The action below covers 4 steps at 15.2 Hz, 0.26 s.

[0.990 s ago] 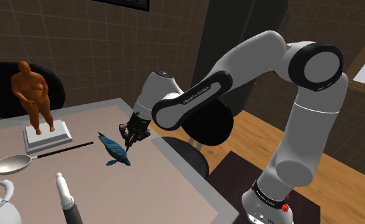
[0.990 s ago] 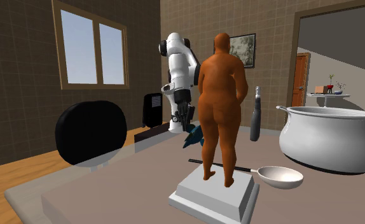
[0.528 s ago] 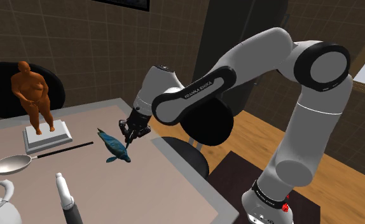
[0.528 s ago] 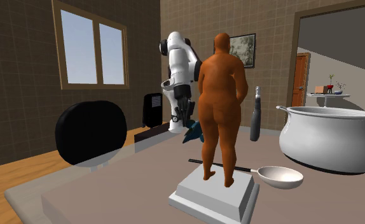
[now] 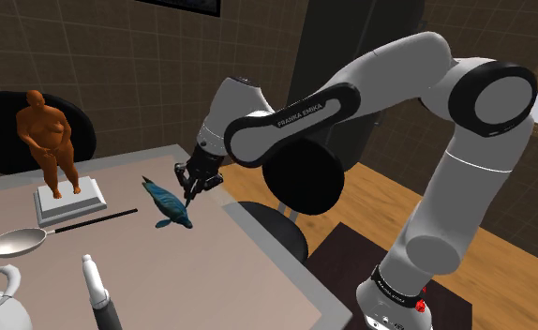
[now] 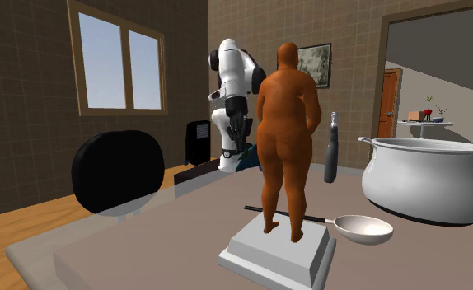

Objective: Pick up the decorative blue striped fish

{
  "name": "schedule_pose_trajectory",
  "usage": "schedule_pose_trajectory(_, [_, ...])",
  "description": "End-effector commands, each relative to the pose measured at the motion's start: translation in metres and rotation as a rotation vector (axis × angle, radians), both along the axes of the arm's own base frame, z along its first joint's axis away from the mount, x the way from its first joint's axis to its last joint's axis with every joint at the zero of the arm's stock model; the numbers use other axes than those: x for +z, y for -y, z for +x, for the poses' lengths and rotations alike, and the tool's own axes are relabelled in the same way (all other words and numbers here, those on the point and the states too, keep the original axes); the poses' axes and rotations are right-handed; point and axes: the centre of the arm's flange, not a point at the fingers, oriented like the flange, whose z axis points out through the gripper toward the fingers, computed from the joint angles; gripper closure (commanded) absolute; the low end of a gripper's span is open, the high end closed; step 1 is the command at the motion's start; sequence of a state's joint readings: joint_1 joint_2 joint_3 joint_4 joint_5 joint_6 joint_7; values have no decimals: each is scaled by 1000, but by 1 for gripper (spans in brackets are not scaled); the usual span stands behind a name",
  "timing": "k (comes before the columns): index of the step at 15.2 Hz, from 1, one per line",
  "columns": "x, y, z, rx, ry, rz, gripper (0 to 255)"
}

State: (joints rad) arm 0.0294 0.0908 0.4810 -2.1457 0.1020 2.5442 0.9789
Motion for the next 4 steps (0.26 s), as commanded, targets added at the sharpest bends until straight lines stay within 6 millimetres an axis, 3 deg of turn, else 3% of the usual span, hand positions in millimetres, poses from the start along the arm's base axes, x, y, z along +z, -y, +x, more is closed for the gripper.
schedule_pose_trajectory(1, [11,0,0,0,0,0,255])
schedule_pose_trajectory(4, [17,0,0,0,0,0,255])
